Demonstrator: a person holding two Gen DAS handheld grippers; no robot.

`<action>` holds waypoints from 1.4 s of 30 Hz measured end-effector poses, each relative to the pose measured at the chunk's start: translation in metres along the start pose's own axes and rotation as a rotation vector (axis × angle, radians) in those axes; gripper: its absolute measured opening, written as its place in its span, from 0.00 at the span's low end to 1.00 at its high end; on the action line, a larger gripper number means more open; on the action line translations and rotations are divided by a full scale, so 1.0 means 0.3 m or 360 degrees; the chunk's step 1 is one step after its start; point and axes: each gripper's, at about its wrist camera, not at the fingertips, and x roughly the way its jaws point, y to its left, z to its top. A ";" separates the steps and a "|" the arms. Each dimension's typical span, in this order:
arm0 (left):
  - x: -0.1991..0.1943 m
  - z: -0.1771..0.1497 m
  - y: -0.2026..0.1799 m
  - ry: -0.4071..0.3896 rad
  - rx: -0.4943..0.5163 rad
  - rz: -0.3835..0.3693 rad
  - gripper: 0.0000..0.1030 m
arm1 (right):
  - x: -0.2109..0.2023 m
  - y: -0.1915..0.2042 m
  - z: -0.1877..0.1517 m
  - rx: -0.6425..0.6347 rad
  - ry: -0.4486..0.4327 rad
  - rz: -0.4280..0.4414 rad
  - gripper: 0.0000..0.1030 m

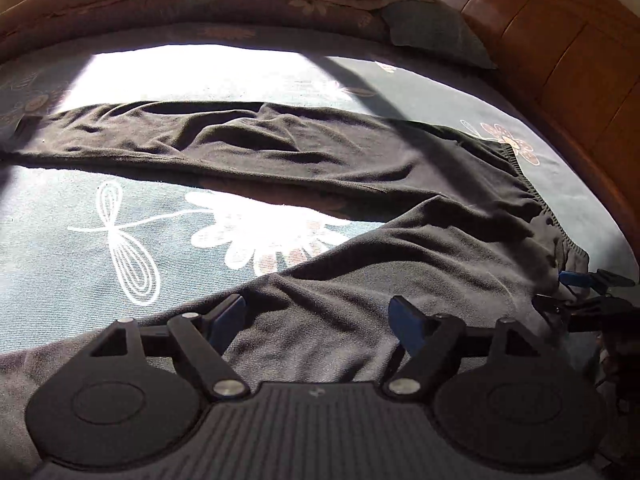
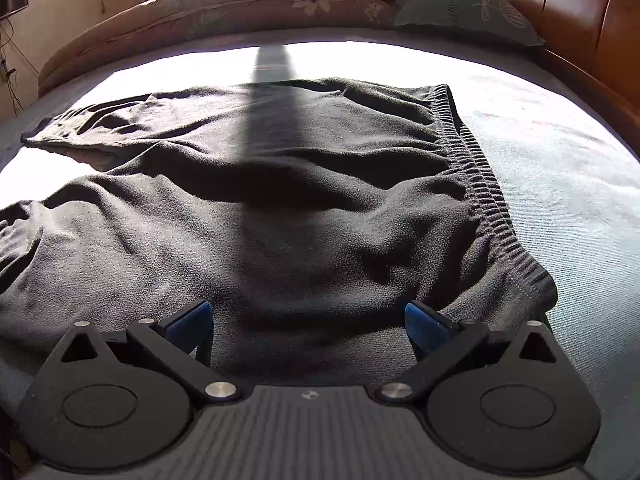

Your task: Fold clothes

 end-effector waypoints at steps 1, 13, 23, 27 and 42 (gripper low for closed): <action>0.009 -0.028 0.003 0.0023 -0.0016 0.0017 0.77 | 0.000 0.002 -0.001 0.0004 -0.0005 -0.0008 1.00; -0.140 -0.058 0.074 -0.0038 -0.0105 0.0145 0.77 | 0.002 0.012 -0.006 0.0029 -0.0024 -0.0039 1.00; -0.220 -0.050 0.434 0.0056 -0.0265 0.0396 0.82 | 0.011 0.022 0.002 0.0072 -0.0008 -0.0091 1.00; -0.161 -0.171 0.516 0.0155 -0.0344 0.0478 0.82 | 0.014 0.028 0.003 0.0084 -0.0011 -0.0114 1.00; -0.223 -0.298 0.543 -0.0005 -0.0319 0.0577 0.96 | -0.051 0.132 0.080 0.0139 -0.0043 0.0005 1.00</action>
